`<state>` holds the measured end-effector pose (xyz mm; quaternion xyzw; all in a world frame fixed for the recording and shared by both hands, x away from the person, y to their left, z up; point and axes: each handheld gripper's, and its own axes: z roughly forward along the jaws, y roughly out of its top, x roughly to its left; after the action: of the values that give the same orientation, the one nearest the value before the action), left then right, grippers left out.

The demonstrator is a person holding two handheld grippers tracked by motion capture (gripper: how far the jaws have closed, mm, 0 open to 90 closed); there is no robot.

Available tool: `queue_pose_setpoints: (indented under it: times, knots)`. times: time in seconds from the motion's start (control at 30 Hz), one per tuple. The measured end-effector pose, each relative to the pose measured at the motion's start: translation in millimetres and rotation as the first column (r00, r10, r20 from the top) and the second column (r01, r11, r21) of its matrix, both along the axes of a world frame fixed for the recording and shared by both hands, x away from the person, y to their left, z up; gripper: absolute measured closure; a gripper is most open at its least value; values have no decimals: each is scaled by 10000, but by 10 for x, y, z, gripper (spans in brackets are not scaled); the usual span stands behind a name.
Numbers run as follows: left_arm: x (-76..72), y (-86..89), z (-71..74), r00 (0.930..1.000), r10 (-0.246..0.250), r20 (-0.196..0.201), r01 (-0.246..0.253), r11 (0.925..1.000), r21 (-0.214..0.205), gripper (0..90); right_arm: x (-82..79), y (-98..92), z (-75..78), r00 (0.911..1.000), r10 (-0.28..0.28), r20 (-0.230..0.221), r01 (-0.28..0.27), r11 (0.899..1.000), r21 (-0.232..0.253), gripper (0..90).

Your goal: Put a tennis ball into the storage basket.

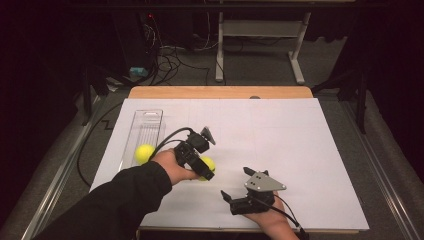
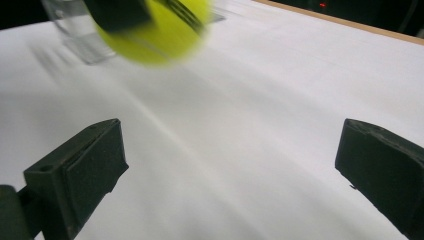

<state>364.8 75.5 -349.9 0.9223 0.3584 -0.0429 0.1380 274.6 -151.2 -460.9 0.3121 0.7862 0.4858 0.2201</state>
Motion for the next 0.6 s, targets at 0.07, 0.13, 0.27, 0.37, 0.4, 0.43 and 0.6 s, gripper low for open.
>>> queue_pose_setpoints:
  times: [0.07,0.13,0.27,0.37,0.4,0.43,0.6]
  knots:
    - [58,110,59,9998,193,75,-193,9997,133,265,19,-132,17,9993,-362,-3,362,9993,43,0]
    - [122,235,124,9990,443,109,-445,9988,196,265,33,-265,32,9975,-704,36,704,9975,55,0]
    - [242,501,242,9944,1031,244,-1036,9943,231,265,38,-525,42,9900,-1412,-3,1412,9900,8,0]
    - [323,689,306,9885,1461,381,-1475,9884,353,265,31,-707,39,9836,-1804,86,1804,9836,-18,0]
    - [353,751,324,9864,1601,360,-1615,9861,397,266,25,-756,37,9811,-1934,44,1934,9811,19,0]
    - [385,813,336,9842,1735,347,-1749,9836,442,266,20,-803,39,9793,-2024,29,2024,9793,1,0]
    - [525,1092,364,9686,2447,442,-2474,9664,705,265,-4,-964,45,9725,-2327,60,2327,9725,61,0]
